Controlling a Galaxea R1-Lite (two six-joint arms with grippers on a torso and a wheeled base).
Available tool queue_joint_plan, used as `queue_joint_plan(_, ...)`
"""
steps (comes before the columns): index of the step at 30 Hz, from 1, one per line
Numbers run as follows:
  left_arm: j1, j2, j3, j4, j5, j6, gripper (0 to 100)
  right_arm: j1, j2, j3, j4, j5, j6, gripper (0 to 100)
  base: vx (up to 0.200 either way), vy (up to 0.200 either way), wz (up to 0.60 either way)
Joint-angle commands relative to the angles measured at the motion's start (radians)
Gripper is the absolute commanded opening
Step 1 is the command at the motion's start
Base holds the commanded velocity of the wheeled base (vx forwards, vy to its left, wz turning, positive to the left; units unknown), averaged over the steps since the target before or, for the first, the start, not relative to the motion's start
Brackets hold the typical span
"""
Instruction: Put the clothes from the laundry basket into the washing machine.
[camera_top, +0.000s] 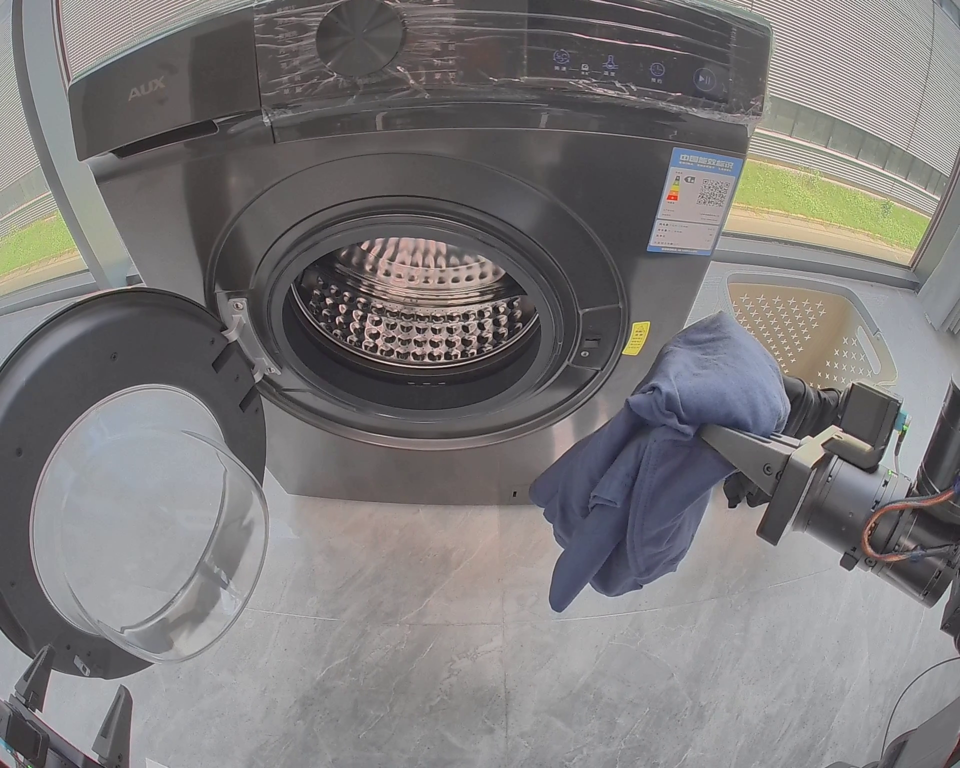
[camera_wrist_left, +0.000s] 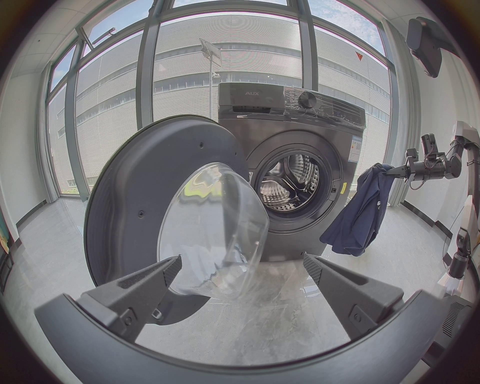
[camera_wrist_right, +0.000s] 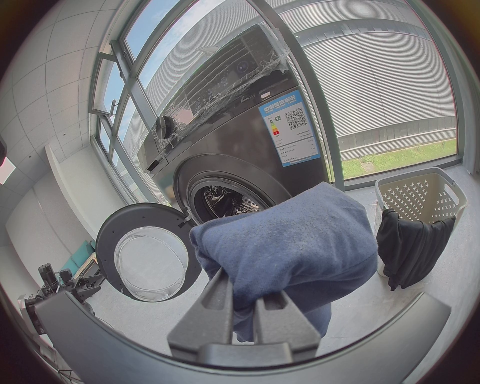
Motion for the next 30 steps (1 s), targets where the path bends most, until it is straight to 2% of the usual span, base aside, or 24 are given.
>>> queue_joint_plan(1,0.0,-0.017,0.018,0.0,0.0,-0.001,100,0.0,0.001,0.0,0.0,0.0,0.0,0,0.0,0.2,0.0)
queue_joint_plan(19,0.0,-0.017,0.018,0.0,0.0,0.001,100,0.004,0.004,0.004,0.0,0.0,-0.001,0,0.0,0.0,0.0)
queue_joint_plan(24,0.002,-0.018,0.018,0.0,0.005,0.01,100,0.029,0.04,-0.022,-0.006,-0.003,0.008,0,0.0,0.0,0.0)
queue_joint_plan(30,0.003,-0.018,0.018,0.001,0.008,0.015,100,0.095,0.145,-0.061,-0.108,-0.018,0.014,0,0.0,0.0,0.0)
